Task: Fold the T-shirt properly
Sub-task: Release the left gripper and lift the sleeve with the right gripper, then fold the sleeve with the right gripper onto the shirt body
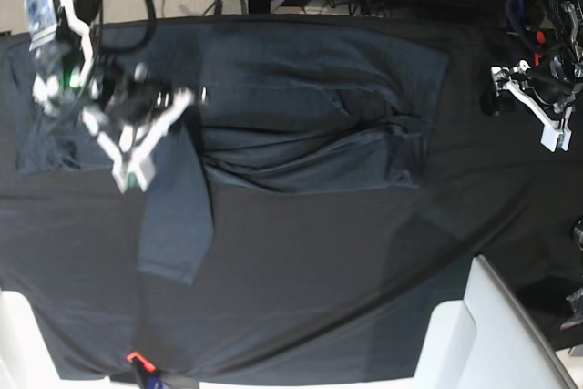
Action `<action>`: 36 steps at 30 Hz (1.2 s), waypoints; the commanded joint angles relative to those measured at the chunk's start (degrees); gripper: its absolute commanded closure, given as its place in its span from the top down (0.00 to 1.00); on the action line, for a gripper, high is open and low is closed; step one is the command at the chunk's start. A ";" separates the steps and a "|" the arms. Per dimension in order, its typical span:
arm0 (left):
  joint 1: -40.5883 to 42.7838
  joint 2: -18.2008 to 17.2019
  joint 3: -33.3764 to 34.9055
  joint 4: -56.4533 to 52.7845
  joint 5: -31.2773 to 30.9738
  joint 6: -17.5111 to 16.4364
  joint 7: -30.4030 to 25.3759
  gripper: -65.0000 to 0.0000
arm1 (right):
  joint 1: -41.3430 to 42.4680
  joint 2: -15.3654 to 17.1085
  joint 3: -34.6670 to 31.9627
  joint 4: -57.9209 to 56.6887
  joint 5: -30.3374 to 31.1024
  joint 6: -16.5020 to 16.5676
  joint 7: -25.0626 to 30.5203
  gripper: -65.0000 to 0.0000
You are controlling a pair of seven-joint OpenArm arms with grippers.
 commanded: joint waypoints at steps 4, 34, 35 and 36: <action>-0.36 -1.22 -0.40 0.66 -0.50 -0.28 -0.95 0.89 | -1.57 -0.20 0.15 1.47 0.44 0.47 0.88 0.00; 6.23 -1.22 -0.83 1.18 -0.59 -0.45 -2.09 0.89 | 41.07 -0.90 0.15 -60.07 0.27 1.88 18.02 0.30; 6.76 -1.22 -0.83 1.18 -0.59 -0.98 -3.41 0.89 | 41.86 -0.90 0.15 -62.09 0.27 3.20 18.90 0.30; 7.73 -1.22 -0.83 1.18 -0.50 -2.12 -5.17 0.89 | 42.65 -0.90 0.15 -63.94 0.27 5.13 19.61 0.30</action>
